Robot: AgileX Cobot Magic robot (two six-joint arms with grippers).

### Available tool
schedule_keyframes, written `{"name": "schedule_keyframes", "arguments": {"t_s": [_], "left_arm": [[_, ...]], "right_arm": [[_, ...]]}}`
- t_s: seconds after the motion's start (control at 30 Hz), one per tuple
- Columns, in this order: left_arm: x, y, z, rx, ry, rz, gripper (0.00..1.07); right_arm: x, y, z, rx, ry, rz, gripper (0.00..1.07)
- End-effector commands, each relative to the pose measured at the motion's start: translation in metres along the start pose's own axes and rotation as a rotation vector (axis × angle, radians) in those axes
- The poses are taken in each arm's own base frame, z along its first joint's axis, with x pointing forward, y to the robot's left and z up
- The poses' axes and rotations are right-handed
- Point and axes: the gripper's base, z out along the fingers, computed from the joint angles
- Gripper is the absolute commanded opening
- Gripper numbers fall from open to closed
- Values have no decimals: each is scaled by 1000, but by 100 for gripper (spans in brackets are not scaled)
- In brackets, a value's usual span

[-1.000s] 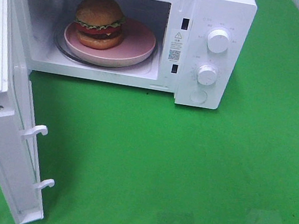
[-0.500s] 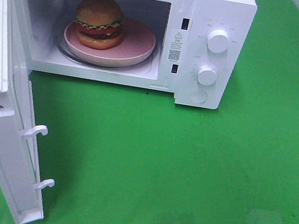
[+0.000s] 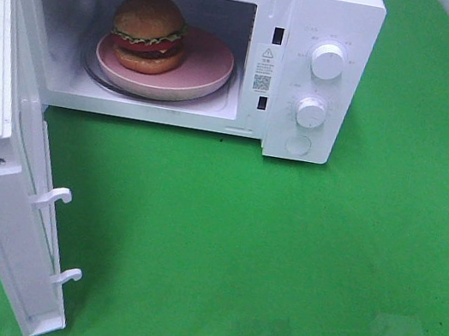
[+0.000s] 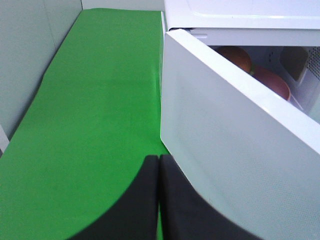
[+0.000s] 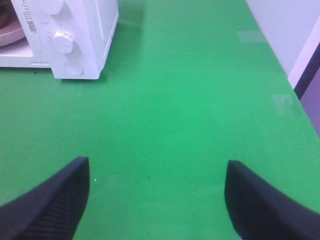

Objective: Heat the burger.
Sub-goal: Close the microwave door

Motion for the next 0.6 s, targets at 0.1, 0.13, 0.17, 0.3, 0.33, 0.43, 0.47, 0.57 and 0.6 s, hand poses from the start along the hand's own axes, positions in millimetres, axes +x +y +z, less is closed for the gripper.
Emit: {"name": "schedule_keyframes", "arguments": {"t_s": [0.1,0.13,0.17,0.3,0.33,0.43,0.47,0.57,0.6], "left_arm": [[10,3,22,-24,-142,-11,0],[16,4,28,-31,-186,-14,0],[16,4,28,-31,-186,-14,0],[31,6,41,-46,-262,-28,0],[35,6,44,-52,-281,-28,0],[48,8,54,-66,-314,-33,0],[51,8,57,-68,-309,-37,0],[55,9,63,-71,-281,-38,0],[57,9,70,-71,-236,-38,0]], "right_arm": [[1,0,-4,7,-32,1,71],[1,0,-4,7,-32,1,71],[1,0,-4,7,-32,1,71],[1,0,-4,7,-32,1,71],[1,0,-4,7,-32,1,71],[1,0,-4,7,-32,1,71],[1,0,-4,7,-32,1,71],[1,0,-4,7,-32,1,71],[1,0,-4,7,-32,1,71]]}}
